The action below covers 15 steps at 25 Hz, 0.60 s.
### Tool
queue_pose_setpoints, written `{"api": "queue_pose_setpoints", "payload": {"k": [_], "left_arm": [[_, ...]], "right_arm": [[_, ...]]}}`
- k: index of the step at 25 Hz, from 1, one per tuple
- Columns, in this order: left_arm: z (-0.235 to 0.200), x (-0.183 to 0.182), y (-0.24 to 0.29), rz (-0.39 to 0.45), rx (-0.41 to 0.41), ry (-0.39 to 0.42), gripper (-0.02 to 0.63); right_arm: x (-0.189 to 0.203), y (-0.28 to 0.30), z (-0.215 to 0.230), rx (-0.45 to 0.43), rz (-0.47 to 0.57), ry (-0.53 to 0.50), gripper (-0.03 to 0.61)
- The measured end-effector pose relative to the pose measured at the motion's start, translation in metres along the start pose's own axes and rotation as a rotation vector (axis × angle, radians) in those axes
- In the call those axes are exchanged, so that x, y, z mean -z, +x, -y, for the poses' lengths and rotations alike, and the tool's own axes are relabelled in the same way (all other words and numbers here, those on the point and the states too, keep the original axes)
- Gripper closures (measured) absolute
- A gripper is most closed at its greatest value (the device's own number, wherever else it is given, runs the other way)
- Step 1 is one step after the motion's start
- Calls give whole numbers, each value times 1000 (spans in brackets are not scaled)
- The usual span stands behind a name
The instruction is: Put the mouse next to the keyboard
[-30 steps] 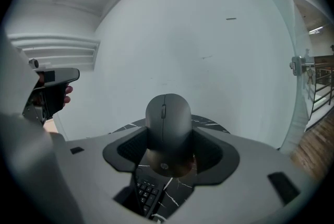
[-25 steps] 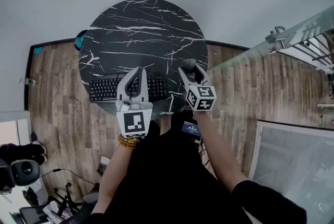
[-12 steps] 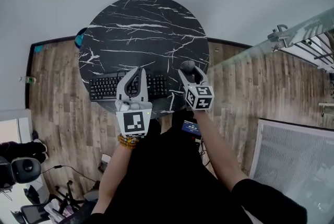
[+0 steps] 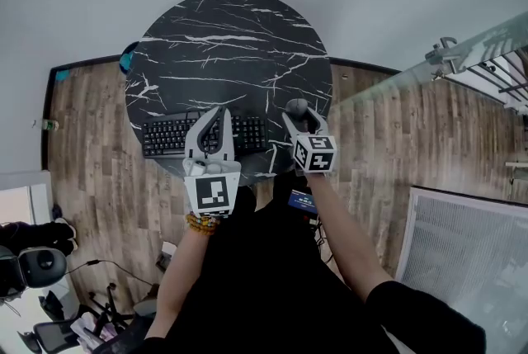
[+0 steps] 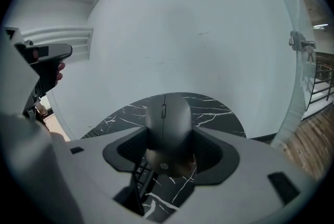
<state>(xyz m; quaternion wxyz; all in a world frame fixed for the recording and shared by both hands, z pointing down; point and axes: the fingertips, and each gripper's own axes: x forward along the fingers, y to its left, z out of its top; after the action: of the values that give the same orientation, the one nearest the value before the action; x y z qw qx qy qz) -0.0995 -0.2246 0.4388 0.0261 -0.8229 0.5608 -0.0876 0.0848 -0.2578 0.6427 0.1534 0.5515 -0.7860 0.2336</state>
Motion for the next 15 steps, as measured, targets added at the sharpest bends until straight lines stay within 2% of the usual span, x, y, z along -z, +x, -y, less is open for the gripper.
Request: {"api": "queue_pose_setpoints", "payload": {"k": [15], "left_arm": [[0, 5, -4, -8, -4, 21, 594]], "right_arm": [[30, 10, 3, -3, -79, 17, 296]]}}
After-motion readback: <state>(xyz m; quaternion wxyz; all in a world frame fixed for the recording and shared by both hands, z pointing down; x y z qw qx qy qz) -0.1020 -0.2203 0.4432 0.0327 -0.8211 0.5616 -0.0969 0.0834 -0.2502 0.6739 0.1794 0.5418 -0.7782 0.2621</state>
